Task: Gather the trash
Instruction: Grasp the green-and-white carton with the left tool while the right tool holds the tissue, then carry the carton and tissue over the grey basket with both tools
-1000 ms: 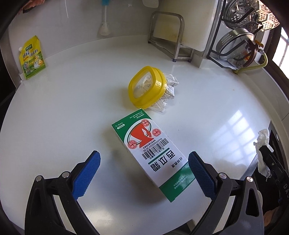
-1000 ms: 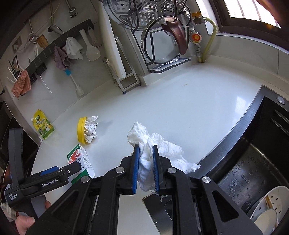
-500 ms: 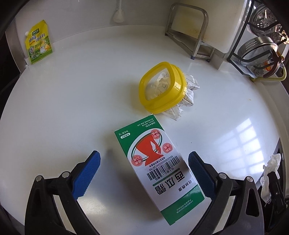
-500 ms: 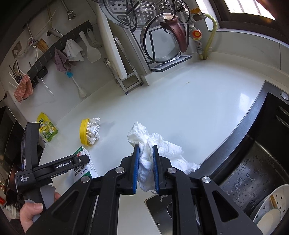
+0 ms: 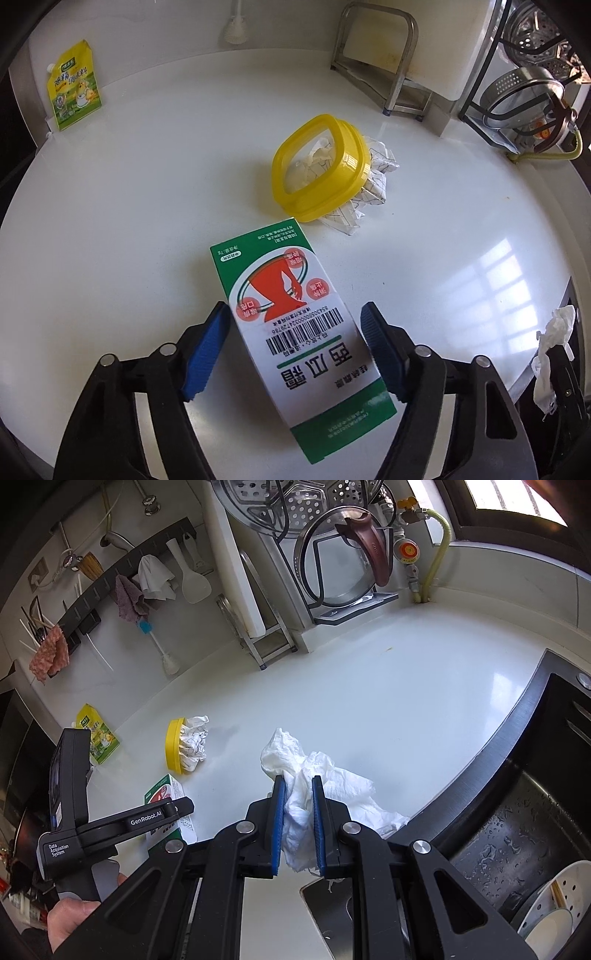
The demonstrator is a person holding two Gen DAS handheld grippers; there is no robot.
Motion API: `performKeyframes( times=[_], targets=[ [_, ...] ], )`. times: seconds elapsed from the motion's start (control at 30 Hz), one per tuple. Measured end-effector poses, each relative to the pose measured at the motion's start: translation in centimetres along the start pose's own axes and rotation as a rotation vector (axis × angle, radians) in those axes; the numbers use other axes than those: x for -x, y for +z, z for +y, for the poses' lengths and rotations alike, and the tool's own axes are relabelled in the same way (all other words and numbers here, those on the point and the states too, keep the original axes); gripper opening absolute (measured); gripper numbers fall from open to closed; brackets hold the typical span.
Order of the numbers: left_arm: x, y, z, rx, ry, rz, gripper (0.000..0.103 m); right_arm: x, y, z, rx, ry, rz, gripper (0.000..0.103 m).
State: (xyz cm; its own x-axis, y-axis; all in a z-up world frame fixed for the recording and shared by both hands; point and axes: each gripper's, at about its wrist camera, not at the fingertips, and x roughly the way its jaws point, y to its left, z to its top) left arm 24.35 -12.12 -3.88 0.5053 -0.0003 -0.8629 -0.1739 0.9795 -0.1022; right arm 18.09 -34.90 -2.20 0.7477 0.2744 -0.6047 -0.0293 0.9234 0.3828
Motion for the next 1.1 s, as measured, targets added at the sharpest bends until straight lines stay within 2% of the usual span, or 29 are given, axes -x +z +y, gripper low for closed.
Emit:
performKeyframes(
  times=[0.23, 0.37, 0.5, 0.77, 0.87, 0.97, 1.1],
  targets=[
    [1.1, -0.4, 0.3, -0.048, 0.012, -0.037, 0.062, -0.1, 0.0, 0.1, 0.005, 0.000, 0.005, 0.014],
    [2.7, -0.7, 0.8, -0.093, 0.023, -0.092, 0.061, -0.1, -0.1, 0.2, 0.010, -0.003, 0.006, 0.014],
    [4.8, -1.5, 1.4, -0.143, 0.004, -0.152, 0.061, 0.1, -0.4, 0.3, 0.011, 0.005, 0.000, 0.014],
    [9.5, -4.9, 3.0, -0.275, -0.028, -0.267, 0.061, 1.1, -1.8, 1.4, 0.032, 0.007, -0.020, 0.014],
    [11.4, -6.4, 3.9, -0.292, -0.058, -0.294, 0.061, 2.3, -2.2, 1.9, 0.034, 0.021, -0.043, 0.014],
    [13.5, -8.1, 5.4, -0.315, -0.086, -0.332, 0.061, 4.3, -3.3, 2.5, 0.059, -0.012, -0.077, 0.014],
    [15.4, -10.8, 7.4, -0.356, -0.076, -0.384, 0.061, 8.0, -6.3, 3.3, 0.050, -0.023, -0.109, 0.014]
  ],
)
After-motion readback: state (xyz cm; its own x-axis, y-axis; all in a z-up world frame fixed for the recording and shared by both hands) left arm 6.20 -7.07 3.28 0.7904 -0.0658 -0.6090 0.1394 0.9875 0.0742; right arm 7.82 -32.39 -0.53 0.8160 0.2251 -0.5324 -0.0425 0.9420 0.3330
